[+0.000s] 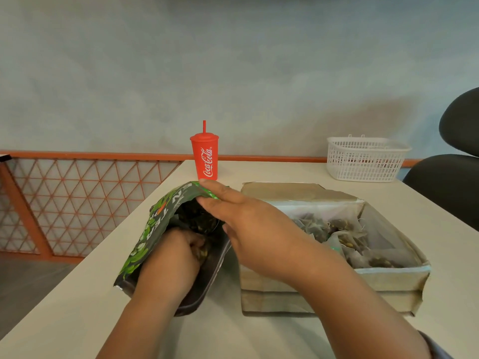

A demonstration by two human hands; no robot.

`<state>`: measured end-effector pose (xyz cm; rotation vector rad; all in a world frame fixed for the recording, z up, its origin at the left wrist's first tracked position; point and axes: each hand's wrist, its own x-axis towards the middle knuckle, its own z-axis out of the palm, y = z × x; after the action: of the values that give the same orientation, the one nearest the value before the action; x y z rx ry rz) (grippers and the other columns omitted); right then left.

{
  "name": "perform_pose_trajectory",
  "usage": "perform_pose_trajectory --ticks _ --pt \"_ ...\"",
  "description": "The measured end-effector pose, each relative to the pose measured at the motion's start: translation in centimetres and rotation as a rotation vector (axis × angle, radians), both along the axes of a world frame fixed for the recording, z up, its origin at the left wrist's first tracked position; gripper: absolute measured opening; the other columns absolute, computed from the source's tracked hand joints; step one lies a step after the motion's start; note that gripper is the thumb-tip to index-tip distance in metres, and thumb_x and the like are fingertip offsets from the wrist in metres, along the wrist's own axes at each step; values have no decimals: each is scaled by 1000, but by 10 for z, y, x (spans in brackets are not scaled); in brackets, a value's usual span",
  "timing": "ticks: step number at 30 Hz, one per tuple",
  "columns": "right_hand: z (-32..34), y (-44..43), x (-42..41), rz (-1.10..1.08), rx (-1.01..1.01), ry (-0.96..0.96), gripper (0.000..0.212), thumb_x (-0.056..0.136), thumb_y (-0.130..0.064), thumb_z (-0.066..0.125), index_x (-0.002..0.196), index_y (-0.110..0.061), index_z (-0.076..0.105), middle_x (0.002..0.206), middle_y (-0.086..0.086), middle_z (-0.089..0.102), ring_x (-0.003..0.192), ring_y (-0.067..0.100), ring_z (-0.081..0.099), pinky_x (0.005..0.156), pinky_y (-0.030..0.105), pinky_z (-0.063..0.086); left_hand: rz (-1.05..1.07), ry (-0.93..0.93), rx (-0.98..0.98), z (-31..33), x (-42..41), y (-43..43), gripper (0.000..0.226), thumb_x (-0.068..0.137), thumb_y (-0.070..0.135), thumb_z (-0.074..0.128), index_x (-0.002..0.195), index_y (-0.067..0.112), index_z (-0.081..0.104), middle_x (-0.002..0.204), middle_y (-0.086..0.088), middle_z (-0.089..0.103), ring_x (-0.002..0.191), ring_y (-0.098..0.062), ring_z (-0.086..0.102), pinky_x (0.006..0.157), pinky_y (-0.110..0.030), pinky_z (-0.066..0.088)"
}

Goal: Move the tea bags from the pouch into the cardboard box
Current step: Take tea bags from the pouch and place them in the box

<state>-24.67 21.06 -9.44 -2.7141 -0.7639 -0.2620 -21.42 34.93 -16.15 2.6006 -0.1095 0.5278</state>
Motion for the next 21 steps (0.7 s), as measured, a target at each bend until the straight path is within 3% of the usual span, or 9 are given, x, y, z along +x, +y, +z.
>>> perform_pose_trajectory --ticks 4,6,8,11,15,18,21 --pt "-7 -5 8 -31 43 -14 65 89 0 48 143 -31 30 156 -14 8 135 21 33 107 36 37 -101 -177 -91 4 -4 1 21 82 4 60 92 16 75 97 -1 70 82 -17 63 73 -18 40" --pt "-11 -7 12 -48 90 22 63 91 -3 46 144 -31 28 155 -13 10 136 16 29 109 32 33 -181 -234 -196 8 -7 0 19 78 0 65 84 15 76 84 5 69 72 -5 62 67 -7 40" --pt "-13 -10 14 -55 173 101 62 92 -4 46 144 -30 28 155 -12 14 138 13 25 112 29 28 -265 -278 -314 11 -12 -1 20 75 0 67 77 19 75 72 12 66 76 1 60 62 -1 41" --pt "-13 -17 13 -24 300 229 61 87 -3 50 141 -29 36 151 -10 26 136 8 26 111 24 26 -376 -285 -537 16 -19 -2 25 68 15 61 65 38 71 75 15 68 69 -1 62 58 -5 46" --pt "-8 -21 9 42 405 340 53 84 -12 61 133 -29 48 140 -12 40 122 -2 35 98 11 27 -513 -244 -726 22 -24 -1 20 62 36 57 72 46 71 76 18 70 72 0 65 61 -15 53" --pt "-7 -19 6 124 548 418 61 77 -21 73 132 -32 48 129 -14 50 118 0 46 101 20 38 -553 -219 -827 24 -26 -1 22 59 38 55 71 42 73 76 15 71 74 -2 65 63 -18 54" --pt "-8 -16 5 132 574 410 72 71 -25 78 134 -37 44 133 -14 49 122 5 47 102 32 44 -577 -214 -897 23 -25 0 23 58 36 54 69 42 73 78 14 72 78 -3 66 68 -14 51"
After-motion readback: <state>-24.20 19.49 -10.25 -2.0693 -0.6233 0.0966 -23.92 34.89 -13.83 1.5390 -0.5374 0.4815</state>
